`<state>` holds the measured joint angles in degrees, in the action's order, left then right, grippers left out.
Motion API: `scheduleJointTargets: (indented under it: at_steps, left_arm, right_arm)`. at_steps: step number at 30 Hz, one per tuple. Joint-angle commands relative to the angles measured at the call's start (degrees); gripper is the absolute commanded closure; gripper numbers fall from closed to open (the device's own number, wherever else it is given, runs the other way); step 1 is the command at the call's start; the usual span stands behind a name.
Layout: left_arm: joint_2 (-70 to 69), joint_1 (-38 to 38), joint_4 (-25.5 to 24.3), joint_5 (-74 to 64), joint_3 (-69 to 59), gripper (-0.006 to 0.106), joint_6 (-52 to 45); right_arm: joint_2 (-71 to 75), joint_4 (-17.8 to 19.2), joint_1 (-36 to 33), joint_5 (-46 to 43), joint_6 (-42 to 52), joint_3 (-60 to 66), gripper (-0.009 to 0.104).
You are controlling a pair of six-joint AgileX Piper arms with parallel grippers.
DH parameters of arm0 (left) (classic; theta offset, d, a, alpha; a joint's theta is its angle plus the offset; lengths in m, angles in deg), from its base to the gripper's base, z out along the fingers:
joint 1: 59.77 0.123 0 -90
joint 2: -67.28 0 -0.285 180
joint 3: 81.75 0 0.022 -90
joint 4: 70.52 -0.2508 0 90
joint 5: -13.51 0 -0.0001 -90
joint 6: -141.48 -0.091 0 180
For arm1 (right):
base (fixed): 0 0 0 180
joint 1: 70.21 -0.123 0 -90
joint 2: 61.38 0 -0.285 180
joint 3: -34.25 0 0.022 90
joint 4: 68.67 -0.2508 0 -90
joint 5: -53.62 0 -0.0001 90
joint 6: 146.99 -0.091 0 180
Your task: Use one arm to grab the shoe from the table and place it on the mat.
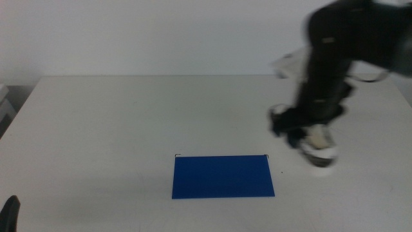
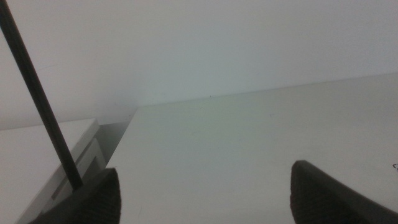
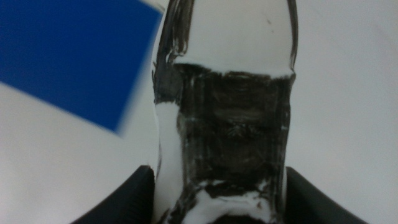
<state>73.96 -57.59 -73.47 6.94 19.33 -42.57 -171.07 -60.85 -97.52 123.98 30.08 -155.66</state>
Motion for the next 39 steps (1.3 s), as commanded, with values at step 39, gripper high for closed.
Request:
scheduleJointTargets:
  at_steps: [39]
  left_arm:
    - [-0.39, -0.31, 0.49, 4.69, -0.29, 0.007, 0.36]
  right_arm:
    - [-15.99, -7.82, -10.55, 1.36, 51.82, -20.15, 0.099]
